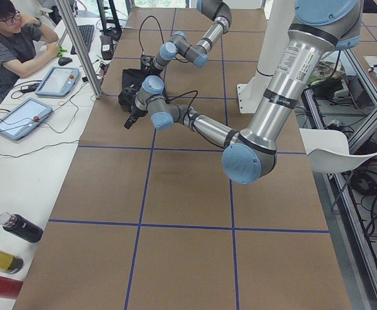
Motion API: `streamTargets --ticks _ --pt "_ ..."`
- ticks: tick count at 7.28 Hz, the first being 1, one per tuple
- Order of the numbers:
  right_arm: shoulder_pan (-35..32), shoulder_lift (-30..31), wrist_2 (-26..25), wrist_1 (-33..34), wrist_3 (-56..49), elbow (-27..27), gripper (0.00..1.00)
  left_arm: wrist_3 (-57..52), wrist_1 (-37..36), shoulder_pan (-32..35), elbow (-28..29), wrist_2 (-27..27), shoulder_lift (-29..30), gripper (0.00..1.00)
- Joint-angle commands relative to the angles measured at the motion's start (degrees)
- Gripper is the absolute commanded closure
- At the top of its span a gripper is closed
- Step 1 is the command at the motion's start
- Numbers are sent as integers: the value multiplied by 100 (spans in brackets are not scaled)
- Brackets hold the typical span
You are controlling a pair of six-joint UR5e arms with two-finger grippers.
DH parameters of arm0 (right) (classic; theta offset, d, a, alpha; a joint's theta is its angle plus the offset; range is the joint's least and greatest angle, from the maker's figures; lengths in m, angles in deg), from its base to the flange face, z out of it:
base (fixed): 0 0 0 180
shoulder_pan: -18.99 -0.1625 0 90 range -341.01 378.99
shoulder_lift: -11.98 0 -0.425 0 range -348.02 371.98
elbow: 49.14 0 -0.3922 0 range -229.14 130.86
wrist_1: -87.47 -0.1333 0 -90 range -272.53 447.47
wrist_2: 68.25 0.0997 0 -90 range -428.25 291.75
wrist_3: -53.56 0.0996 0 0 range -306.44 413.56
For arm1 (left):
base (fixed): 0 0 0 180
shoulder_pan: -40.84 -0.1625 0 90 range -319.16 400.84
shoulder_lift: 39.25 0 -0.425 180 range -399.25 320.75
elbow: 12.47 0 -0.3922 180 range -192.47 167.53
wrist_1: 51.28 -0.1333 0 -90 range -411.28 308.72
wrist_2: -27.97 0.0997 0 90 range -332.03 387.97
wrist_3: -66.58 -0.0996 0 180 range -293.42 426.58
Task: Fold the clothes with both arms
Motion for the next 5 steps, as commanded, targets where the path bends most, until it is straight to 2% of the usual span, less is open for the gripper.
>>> streamTargets --ticks 1,3,5 --pt "206 193 -99 62 104 10 23 0 21 0 -77 0 -107 0" --pt "206 229 -257 62 -211 19 43 0 21 -9 -86 0 -116 0" --pt "189 246 -407 62 -493 19 59 0 21 -9 -86 0 -116 0"
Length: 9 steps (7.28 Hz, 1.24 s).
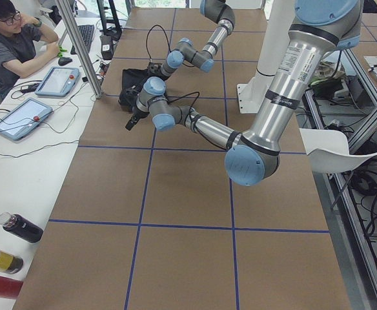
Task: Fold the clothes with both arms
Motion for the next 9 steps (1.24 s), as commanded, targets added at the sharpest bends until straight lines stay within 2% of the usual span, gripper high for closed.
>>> streamTargets --ticks 1,3,4,5,7,9 --pt "-8 38 -83 1 -209 10 70 0 0 -1 0 0 -2 0" --pt "-17 56 -162 -8 -288 1 75 0 0 -1 0 0 -2 0" --pt "-25 56 -162 -17 -288 10 91 0 0 -1 0 0 -2 0" --pt "-43 38 -162 -34 -288 1 100 0 0 -10 0 0 -2 0" --pt "-305 3 -162 -139 -288 -26 100 0 0 -10 0 0 -2 0" --pt "-604 3 -162 -996 -411 140 100 9 0 -1 -9 0 -2 0"
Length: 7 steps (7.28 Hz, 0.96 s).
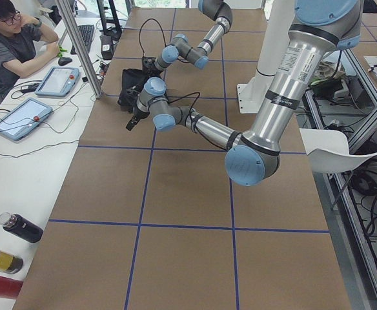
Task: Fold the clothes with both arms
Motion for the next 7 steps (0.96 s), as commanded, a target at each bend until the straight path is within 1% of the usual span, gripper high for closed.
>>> streamTargets --ticks 1,2,3,5,6,7 --pt "-310 -4 -35 -1284 -44 452 100 -2 0 8 -7 0 0 0" --pt "-407 -4 -70 -2032 -44 882 100 -2 -18 8 -41 0 -9 0" --pt "-417 5 -157 -2448 -44 1121 100 7 -26 17 -111 0 -9 0" --pt "-417 5 -386 -2907 -27 1473 100 7 -44 17 -252 0 -79 0" --pt "-434 -21 -482 -2927 -18 1518 100 7 -44 25 -279 9 -79 0" --pt "-504 -108 -414 -2936 17 1519 1 7 -44 25 -279 9 -79 0"
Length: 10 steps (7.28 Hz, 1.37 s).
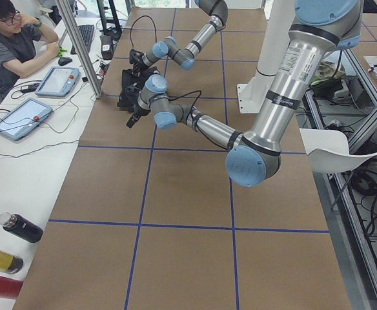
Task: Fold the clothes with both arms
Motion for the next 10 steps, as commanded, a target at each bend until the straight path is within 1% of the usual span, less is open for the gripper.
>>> streamTargets --ticks 1,2,3,4,5,6,7,8,9,10 --pt "-129 -162 229 -52 231 45 0 0 -2 3 -30 3 -8 0" --pt "-339 -302 806 157 329 19 0 0 -2 3 -100 3 -60 0" --pt "-576 -399 1490 960 295 -285 0 0 -2 3 -205 3 -139 0" --pt "-874 -366 2463 1951 216 -863 0 -9 -37 -6 -284 -6 -200 0" --pt "-1068 -287 3091 2744 7 -1304 0 -87 -315 3 -433 -180 -210 0" --pt "-1296 271 3610 3370 -613 -2074 0 -375 -797 47 -652 -190 -201 0" --pt "-1586 1234 4007 3524 -1072 -3160 0 -1004 -1315 195 -872 -182 -201 0" --pt "-1876 2183 4585 3517 -1277 -4041 0 -1646 -1973 414 -1144 -190 -201 0" --pt "-2105 3010 4774 3534 -2027 -4729 0 -2165 -2710 816 -1460 -312 -201 0" --pt "-2368 3628 5028 3526 -2530 -5075 0 -2388 -3205 1203 -1489 -731 -210 0"
